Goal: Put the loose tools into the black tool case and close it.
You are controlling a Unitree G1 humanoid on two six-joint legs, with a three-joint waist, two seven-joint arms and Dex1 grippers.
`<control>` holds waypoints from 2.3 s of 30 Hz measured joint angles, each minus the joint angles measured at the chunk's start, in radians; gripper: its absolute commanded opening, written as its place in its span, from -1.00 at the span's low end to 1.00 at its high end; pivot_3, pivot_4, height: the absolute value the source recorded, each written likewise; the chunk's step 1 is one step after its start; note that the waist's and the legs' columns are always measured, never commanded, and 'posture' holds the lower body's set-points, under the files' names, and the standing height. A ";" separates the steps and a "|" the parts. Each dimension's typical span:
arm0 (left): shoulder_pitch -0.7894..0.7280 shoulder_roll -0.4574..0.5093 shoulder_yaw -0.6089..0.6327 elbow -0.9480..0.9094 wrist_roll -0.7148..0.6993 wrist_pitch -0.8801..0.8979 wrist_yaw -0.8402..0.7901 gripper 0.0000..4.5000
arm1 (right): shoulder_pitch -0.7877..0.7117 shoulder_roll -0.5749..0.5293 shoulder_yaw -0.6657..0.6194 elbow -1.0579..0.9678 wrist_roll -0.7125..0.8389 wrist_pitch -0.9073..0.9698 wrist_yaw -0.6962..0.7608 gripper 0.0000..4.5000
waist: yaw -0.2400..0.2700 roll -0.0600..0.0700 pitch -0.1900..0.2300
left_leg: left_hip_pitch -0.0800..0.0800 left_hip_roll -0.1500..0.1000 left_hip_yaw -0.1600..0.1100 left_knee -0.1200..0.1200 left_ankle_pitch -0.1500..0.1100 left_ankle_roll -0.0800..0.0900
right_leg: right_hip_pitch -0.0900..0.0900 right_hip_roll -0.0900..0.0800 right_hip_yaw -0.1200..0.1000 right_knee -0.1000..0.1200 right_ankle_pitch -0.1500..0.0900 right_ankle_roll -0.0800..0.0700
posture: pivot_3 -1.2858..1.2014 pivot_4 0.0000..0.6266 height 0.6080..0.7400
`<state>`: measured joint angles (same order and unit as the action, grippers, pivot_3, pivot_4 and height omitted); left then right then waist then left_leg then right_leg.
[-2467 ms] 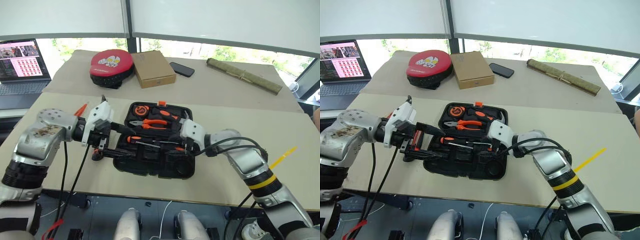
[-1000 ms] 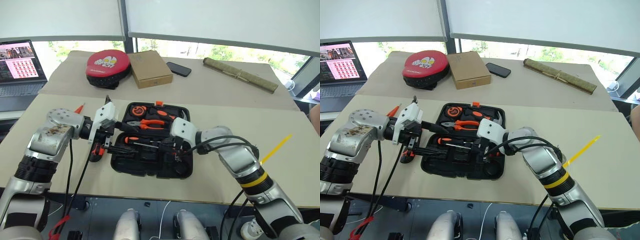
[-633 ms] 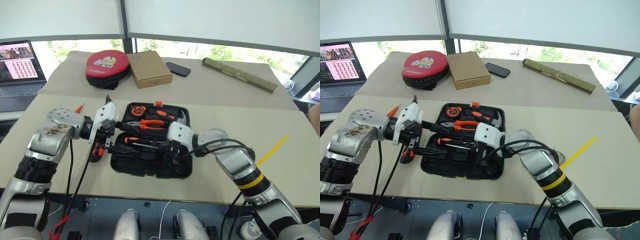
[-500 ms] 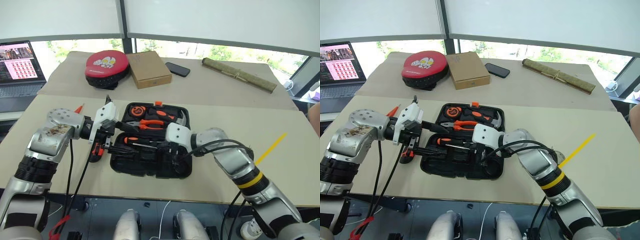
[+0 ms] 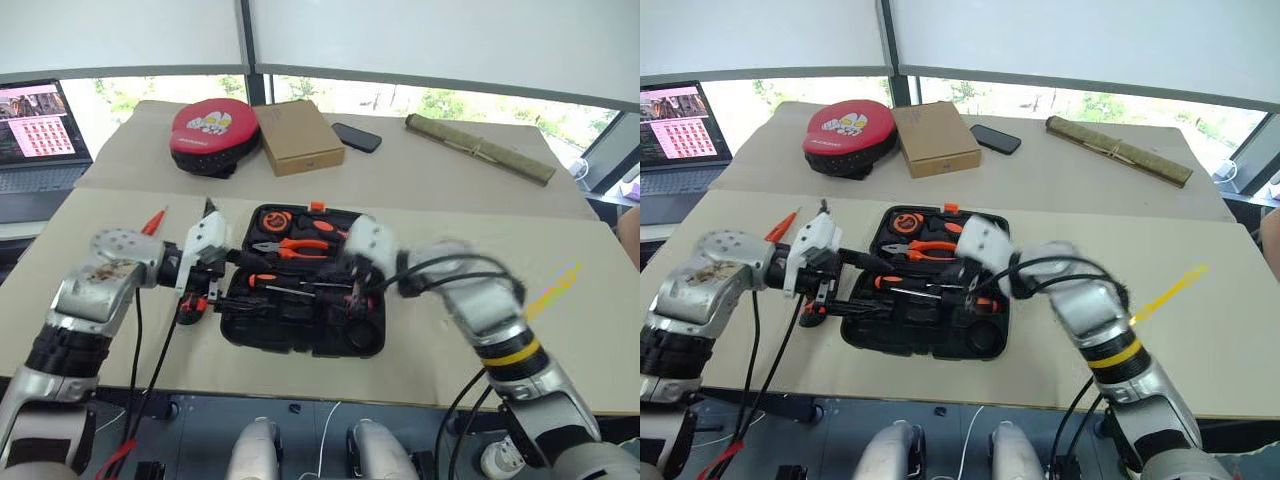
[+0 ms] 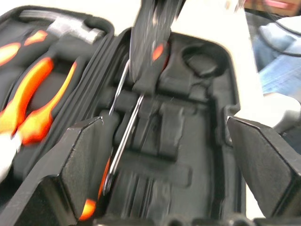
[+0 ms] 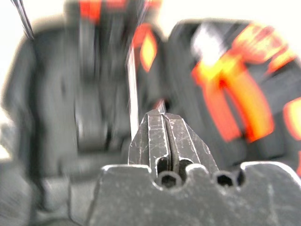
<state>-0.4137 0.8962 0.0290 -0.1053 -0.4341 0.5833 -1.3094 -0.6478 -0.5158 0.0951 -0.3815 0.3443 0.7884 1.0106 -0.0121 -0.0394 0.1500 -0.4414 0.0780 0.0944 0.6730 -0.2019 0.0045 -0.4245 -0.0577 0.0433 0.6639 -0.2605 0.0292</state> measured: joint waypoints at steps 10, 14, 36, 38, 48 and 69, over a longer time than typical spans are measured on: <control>0.643 -0.004 0.636 -0.193 -0.008 0.120 0.214 1.00 | 0.134 -0.134 -0.167 -0.141 0.301 0.077 0.077 0.85 | -0.003 0.000 0.001 | 0.005 0.001 0.001 -0.005 0.000 -0.001 | 0.000 -0.002 -0.002 -0.001 -0.003 -0.005 | 0.03 -0.52 1.00; 0.675 0.000 0.699 -0.143 0.001 0.123 0.258 1.00 | 0.148 -0.144 -0.180 -0.152 0.350 0.077 0.057 0.94 | 0.016 -0.001 0.001 | 0.006 0.001 0.002 -0.006 -0.001 -0.005 | -0.001 -0.004 -0.003 -0.005 -0.007 -0.012 | 0.03 -0.52 1.00; -0.745 -0.068 -0.172 1.317 0.517 -0.067 0.429 1.00 | 0.338 -0.216 -0.291 -0.361 0.515 0.079 -0.229 0.94 | 0.013 -0.007 0.002 | -0.001 -0.001 0.001 -0.010 0.001 -0.004 | -0.001 -0.001 -0.004 -0.008 0.000 -0.002 | 0.03 -0.52 1.00; -0.767 -0.092 -0.168 1.364 0.525 -0.077 0.441 1.00 | 0.351 -0.226 -0.309 -0.368 0.533 0.079 -0.258 0.94 | 0.015 -0.008 0.002 | -0.001 -0.001 0.001 -0.010 0.002 -0.004 | -0.001 -0.002 -0.004 -0.008 0.000 -0.002 | 0.03 -0.52 1.00; -0.784 -0.138 -0.124 1.432 0.531 -0.076 0.498 -0.18 | 0.390 -0.293 -0.371 -0.403 0.628 0.079 -0.340 1.00 | 0.020 -0.009 0.002 | -0.001 -0.001 0.000 -0.010 0.002 -0.004 | -0.001 -0.002 -0.004 -0.007 0.000 -0.002 | 0.03 -0.52 1.00; -0.787 -0.056 -0.091 1.320 0.530 -0.065 0.212 -0.83 | 0.453 -0.344 -0.380 -0.417 0.682 0.047 -0.343 1.00 | 0.023 -0.010 0.002 | -0.001 -0.002 0.000 -0.009 0.002 -0.004 | 0.000 -0.002 -0.005 -0.007 0.000 -0.002 | 0.03 -0.52 1.00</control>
<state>-1.2004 0.8402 -0.0618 1.2146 0.0959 0.5186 -1.0978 -0.1944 -0.8600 -0.2849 -0.7982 1.0258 0.8354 0.6676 0.0109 -0.0490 0.1521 -0.4425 0.0764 0.0942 0.6637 -0.2002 0.0008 -0.4243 -0.0596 0.0385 0.6569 -0.2606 0.0274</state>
